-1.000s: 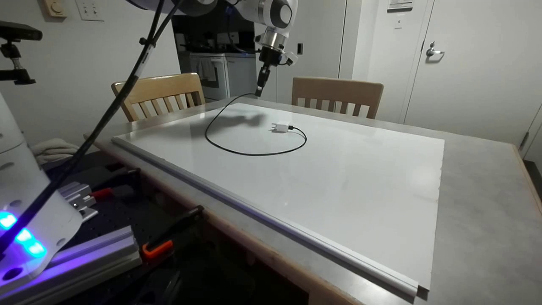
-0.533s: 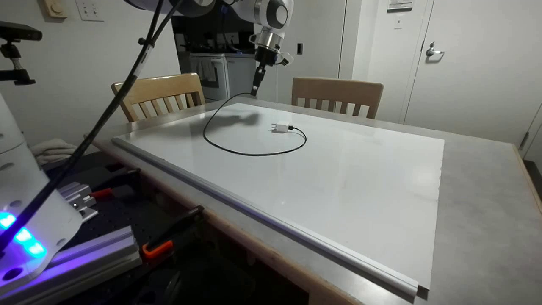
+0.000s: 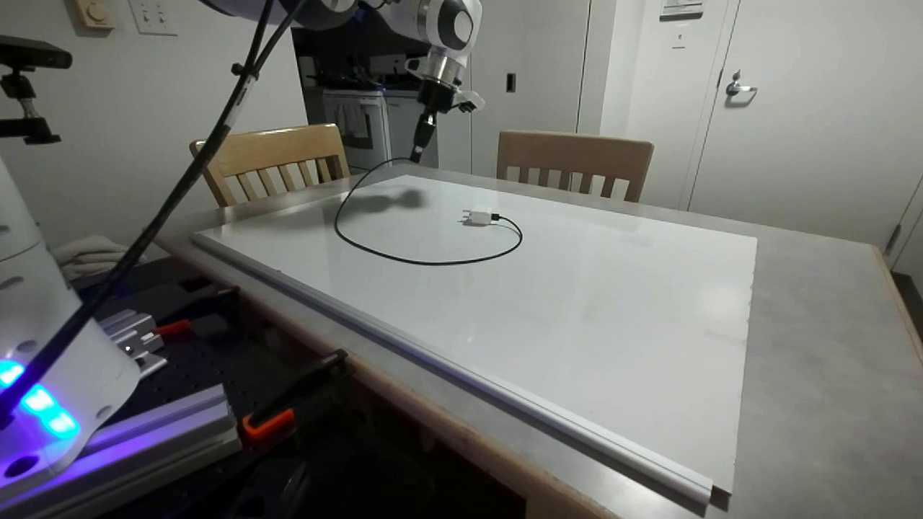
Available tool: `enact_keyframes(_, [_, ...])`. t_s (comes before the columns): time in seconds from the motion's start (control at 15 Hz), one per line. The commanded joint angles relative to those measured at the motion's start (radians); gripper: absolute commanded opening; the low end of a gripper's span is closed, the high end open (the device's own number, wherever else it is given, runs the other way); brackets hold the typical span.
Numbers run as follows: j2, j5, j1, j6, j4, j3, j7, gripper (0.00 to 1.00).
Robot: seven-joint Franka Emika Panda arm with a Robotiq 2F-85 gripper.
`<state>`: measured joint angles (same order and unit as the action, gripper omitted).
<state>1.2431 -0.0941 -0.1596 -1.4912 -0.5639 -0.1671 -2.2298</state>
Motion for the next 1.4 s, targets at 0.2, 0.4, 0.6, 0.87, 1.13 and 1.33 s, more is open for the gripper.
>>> enact_keyframes(0.2, [0.042, 0.058, -0.041, 0.049, 0.075, 0.01, -0.136, 0.02])
enact_keyframes(0.4, [0.049, 0.095, -0.063, 0.021, 0.091, 0.021, -0.164, 0.02])
enact_keyframes(0.6, [0.058, 0.123, -0.077, -0.054, 0.107, 0.024, -0.175, 0.02])
enact_keyframes(0.87, [0.114, 0.136, -0.094, -0.047, 0.226, 0.038, -0.216, 0.02])
enact_keyframes(1.13, [0.076, 0.134, -0.086, -0.052, 0.156, 0.028, -0.188, 0.06])
enact_keyframes(1.33, [0.085, 0.134, -0.087, -0.04, 0.174, 0.028, -0.188, 0.06])
